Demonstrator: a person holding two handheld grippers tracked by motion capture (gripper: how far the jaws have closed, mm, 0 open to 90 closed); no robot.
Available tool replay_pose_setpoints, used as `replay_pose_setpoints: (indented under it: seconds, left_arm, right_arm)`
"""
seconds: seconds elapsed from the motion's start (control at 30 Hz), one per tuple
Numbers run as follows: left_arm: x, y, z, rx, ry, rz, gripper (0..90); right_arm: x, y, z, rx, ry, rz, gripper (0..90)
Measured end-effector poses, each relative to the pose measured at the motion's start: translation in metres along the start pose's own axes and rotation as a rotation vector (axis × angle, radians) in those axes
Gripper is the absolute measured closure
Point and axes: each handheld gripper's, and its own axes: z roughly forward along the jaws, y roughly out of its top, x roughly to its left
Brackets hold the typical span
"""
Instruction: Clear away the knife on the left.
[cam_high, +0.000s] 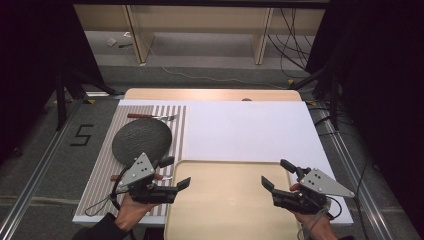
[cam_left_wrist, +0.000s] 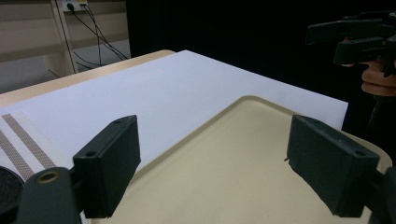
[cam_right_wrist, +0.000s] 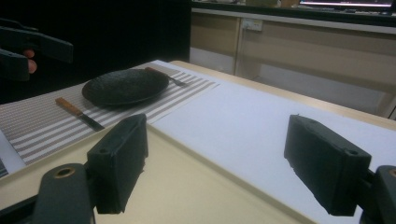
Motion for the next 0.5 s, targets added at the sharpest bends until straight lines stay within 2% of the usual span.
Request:
replay_pose_setpoints:
  seconds: [0.33,0.5]
  left_arm:
    - [0.0001,-0.0001,0.0003,0.008,0.002,-0.005,17.1]
    - [0.0026,0.0004,-0.0017,0.006,0.018,-0.007,17.3]
  right_arm:
    - [0.0002,-0.0001,0.0002,0.002,0.002,0.000,22.6]
    - [0.0003,-0.0002,0.0003,0.003,0.002,-0.001,22.6]
